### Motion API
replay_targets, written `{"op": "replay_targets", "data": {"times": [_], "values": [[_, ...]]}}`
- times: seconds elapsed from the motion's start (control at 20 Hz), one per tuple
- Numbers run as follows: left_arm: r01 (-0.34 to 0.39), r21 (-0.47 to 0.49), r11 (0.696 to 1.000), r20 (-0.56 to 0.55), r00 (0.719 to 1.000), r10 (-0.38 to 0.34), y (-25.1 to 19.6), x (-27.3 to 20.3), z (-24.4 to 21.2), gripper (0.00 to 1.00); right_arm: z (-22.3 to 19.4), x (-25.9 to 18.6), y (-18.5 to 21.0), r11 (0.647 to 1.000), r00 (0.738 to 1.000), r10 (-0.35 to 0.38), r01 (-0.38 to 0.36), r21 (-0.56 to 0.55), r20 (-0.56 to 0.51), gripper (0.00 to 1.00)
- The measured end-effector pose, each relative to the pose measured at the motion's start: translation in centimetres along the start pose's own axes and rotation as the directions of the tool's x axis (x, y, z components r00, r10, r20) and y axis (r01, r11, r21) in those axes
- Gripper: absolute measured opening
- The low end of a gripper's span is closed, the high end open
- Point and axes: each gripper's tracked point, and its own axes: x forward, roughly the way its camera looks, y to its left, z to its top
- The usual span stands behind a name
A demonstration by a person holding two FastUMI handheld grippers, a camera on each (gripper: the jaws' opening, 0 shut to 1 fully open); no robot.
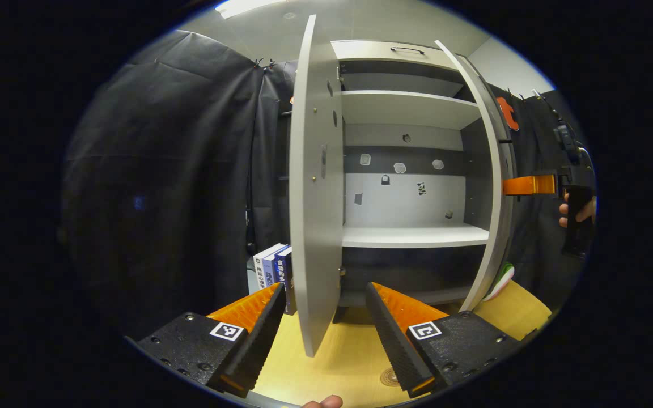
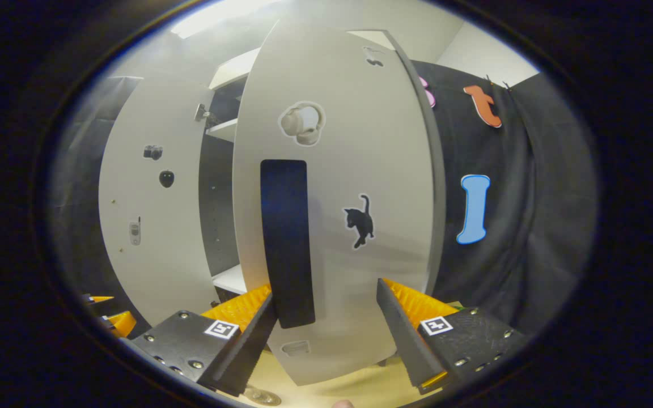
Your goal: Grasp the bottle in the cabinet with the left hand and place it on the coaster, then close the right door with the right hand and the left door with the left hand.
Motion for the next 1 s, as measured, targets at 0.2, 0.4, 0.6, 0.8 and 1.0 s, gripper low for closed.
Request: {"op": "replay_targets", "data": {"times": [0.2,0.4,0.6,0.8,1.0], "values": [[-0.01,-0.017,1.0,-0.003,1.0,0.01,2.6,0.6,0.4,0.9,0.2,2.8,1.4,1.0,1.0,-0.016,0.016,-0.003,0.025,1.0],[-0.022,-0.021,1.0,-0.002,1.0,0.022,5.1,1.4,0.8,0.9,0.1,5.1,2.5,0.999,0.999,-0.033,0.033,-0.006,0.032,1.0],[-0.007,-0.025,1.0,0.007,1.0,0.008,6.6,2.3,1.5,0.9,0.4,7.6,2.8,0.997,0.997,-0.067,0.069,-0.042,0.04,1.0],[0.011,-0.043,0.999,0.028,1.0,-0.01,8.0,3.2,3.5,0.9,0.5,9.4,2.9,0.994,0.993,-0.107,0.109,-0.033,0.047,1.0],[0.021,-0.06,0.998,0.055,0.998,-0.018,9.4,4.3,6.0,0.9,0.6,10.5,2.8,0.986,0.985,-0.159,0.161,-0.034,0.06,1.0]]}}
